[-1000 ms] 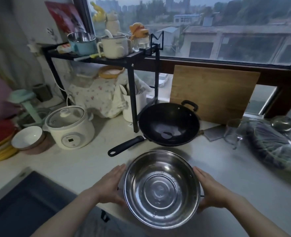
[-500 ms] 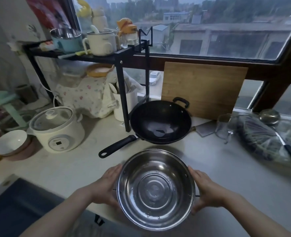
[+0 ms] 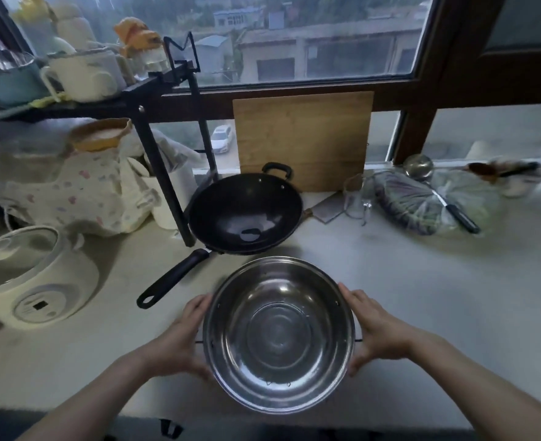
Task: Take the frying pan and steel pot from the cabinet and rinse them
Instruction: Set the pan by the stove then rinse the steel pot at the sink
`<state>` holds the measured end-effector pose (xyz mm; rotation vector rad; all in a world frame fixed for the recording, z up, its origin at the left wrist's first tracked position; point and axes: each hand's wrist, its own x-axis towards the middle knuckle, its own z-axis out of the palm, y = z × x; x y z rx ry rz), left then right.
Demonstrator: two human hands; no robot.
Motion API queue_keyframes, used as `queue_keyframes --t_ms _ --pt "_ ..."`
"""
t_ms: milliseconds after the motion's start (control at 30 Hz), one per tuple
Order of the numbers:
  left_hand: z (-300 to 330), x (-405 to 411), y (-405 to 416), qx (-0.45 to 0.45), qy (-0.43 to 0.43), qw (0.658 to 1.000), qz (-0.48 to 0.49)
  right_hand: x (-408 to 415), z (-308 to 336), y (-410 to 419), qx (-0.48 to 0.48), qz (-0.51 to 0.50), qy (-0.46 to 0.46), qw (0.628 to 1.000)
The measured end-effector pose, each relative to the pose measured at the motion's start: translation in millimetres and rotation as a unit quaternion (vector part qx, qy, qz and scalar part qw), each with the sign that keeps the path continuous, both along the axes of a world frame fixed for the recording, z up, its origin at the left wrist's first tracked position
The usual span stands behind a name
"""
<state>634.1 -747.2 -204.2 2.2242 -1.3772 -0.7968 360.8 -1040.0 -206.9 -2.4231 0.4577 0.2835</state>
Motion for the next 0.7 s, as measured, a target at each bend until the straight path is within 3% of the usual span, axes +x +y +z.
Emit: queue_keyframes --t_ms 367,700 --pt "62.6 -62.7 -145.6 -0.016 -0.039 0.984 -0.173 -150.0 56.9 -28.8 -0.048 -0.191 -0.017 0.98" --pt "88.5 -260.3 -349.3 -0.095 -0.053 0.912 -0.396 -387.7 103.0 -71.8 -0.088 -0.406 -0.033 0.909"
